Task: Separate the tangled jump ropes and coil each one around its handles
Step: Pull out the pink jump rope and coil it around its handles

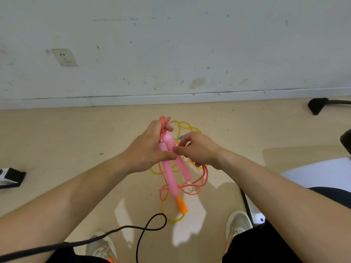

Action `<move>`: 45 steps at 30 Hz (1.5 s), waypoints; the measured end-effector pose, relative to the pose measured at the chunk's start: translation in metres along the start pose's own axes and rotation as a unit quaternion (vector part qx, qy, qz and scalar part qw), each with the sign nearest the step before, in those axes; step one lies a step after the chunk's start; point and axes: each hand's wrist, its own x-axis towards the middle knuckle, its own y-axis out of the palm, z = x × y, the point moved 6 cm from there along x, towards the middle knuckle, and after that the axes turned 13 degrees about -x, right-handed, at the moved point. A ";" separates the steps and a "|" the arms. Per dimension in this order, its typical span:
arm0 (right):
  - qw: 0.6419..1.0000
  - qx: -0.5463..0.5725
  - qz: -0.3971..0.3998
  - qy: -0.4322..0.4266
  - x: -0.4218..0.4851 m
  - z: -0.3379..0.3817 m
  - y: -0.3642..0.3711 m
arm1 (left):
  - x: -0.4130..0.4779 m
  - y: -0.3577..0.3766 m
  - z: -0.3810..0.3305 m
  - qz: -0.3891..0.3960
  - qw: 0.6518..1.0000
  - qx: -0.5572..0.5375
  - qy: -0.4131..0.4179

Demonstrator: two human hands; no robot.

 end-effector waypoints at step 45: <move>0.954 0.123 -0.269 -0.055 -0.034 0.034 0.006 | 0.017 -0.031 0.012 -0.356 0.860 -0.347 -0.115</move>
